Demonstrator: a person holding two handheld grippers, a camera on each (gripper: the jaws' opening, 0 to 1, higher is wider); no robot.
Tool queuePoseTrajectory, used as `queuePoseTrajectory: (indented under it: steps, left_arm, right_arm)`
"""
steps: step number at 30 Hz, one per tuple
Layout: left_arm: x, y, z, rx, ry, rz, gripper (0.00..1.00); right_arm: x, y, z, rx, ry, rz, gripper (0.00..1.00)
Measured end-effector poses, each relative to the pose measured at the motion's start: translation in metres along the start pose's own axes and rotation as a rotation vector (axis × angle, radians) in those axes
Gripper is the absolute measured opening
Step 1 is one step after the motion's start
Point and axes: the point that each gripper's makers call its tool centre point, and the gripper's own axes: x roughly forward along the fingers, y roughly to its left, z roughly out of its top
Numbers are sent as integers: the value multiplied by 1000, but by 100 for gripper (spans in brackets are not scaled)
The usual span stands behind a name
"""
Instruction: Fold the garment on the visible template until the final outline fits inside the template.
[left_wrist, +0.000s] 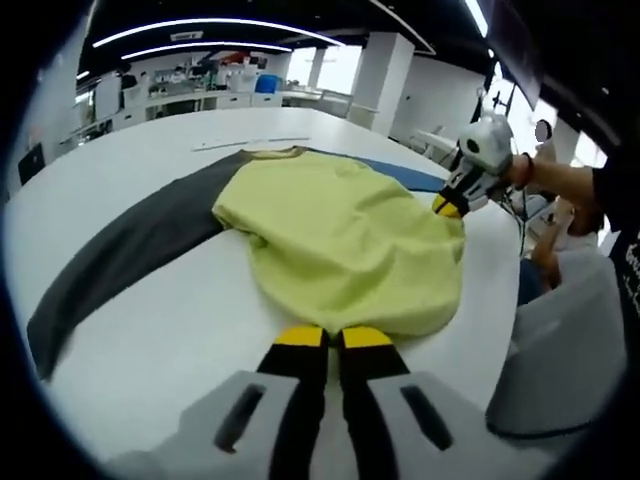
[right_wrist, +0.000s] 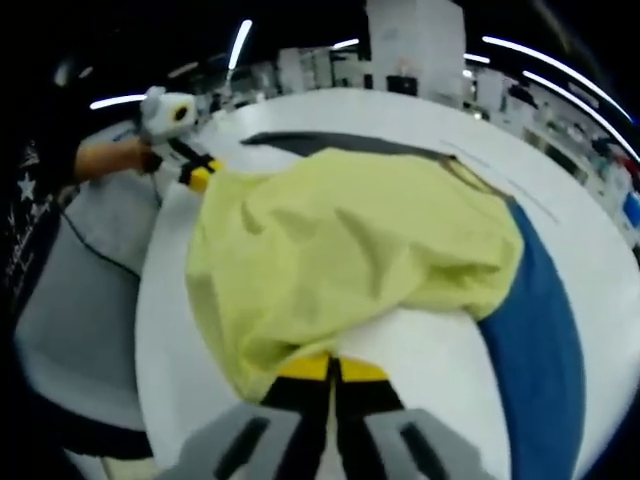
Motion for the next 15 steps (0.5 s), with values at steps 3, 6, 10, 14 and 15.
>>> queuePoseTrajectory:
  steps: [3,6,10,14,15]
  left_arm:
    - [-4,-2,0,-14,8,1,0]
    - [-8,-2,-3,-32,21,1,0]
    - [-14,-1,-8,-56,40,7,0]
    - [-21,-3,-12,-70,51,17,0]
    - [-22,-3,-14,-74,59,21,0]
  right_arm:
    - [-5,1,-3,12,-4,-11,0]
    - [-11,0,-4,37,-19,-33,0]
    - [-20,-6,-6,67,-34,-83,0]
    - [-33,-12,-8,102,-59,-132,0]
    - [-37,-12,-10,112,-62,-148,0]
